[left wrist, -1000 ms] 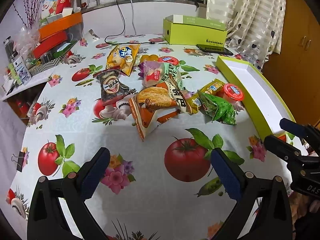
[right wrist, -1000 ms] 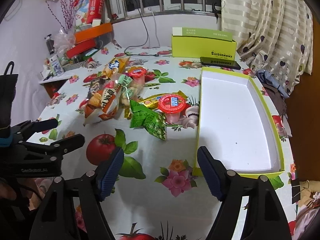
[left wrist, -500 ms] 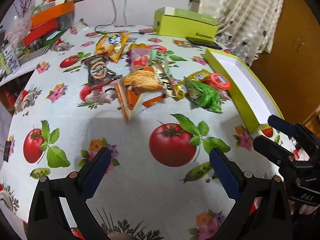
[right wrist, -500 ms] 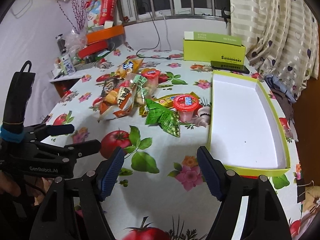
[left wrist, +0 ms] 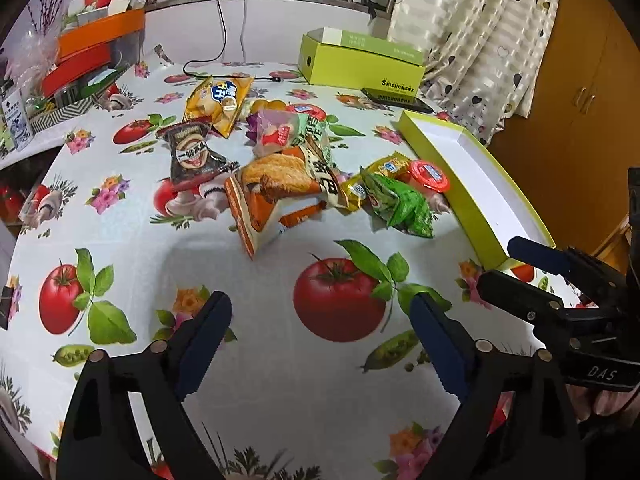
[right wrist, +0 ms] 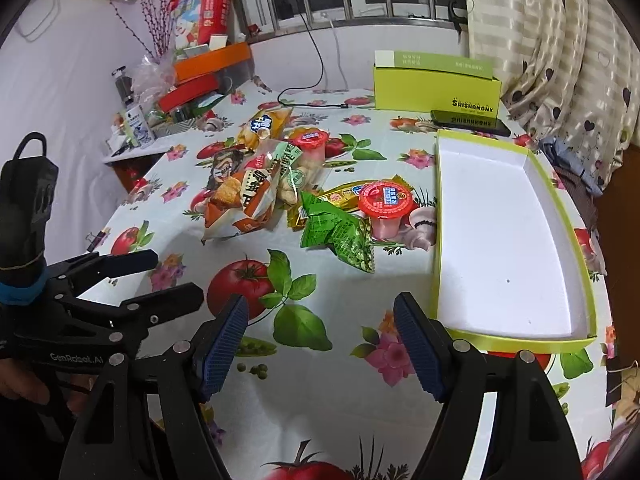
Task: Organize snacks
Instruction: 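Move both tools toward the snack pile on the table, then grasp the orange bread packet with the left tool while the right tool grasps the green snack bag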
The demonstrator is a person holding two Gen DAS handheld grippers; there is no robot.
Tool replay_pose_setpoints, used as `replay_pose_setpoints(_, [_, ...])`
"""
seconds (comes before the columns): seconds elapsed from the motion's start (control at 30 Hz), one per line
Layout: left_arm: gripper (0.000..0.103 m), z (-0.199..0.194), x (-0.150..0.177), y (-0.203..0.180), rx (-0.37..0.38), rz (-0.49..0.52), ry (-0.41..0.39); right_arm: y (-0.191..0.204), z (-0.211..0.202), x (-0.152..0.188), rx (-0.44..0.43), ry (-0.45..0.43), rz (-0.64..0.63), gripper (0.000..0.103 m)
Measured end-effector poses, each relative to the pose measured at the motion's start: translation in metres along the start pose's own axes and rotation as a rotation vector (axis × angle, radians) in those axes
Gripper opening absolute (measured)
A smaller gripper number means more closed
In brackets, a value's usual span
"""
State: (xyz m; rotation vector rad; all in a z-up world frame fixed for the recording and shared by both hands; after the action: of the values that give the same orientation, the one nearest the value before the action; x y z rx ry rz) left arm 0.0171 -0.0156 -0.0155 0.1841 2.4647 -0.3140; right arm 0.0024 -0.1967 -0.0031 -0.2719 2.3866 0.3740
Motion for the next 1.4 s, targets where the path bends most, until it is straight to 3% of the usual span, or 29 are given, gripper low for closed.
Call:
replay_pose_setpoints(0.17, [0.083, 0.005, -0.007, 0.004, 0.009, -0.008, -0.003, -0.004, 0.004, -0.005, 0.011, -0.005, -0.001, 0.075])
replay_pose_setpoints(0.27, [0.083, 0.007, -0.010, 0.006, 0.006, -0.009, -0.006, -0.007, 0.006, -0.008, 0.072, -0.009, 0.007, 0.075])
replay_pose_setpoints(0.4, [0.083, 0.011, -0.012, 0.009, -0.008, -0.013, 0.001, -0.010, 0.008, -0.011, 0.024, -0.010, 0.025, 0.074])
replay_pose_setpoints(0.63, [0.068, 0.019, -0.013, 0.013, -0.010, -0.017, 0.024, -0.010, 0.015, -0.012, -0.015, -0.008, 0.030, 0.074])
replay_pose_setpoints(1.4, [0.068, 0.029, -0.034, 0.021, 0.027, -0.021, 0.015, -0.007, 0.036, -0.023, -0.019, 0.020, -0.032, 0.074])
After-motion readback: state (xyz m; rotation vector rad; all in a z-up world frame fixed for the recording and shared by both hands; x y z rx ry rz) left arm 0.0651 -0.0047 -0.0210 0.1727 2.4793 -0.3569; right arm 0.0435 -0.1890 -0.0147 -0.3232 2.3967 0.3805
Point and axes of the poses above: each gripper's, at about its wrist camera, not at the fingertips, and z roughly the way its jaws point, y to its left, x to its underside, the point moved 1 cm from there along z, roughly the way its jaws point
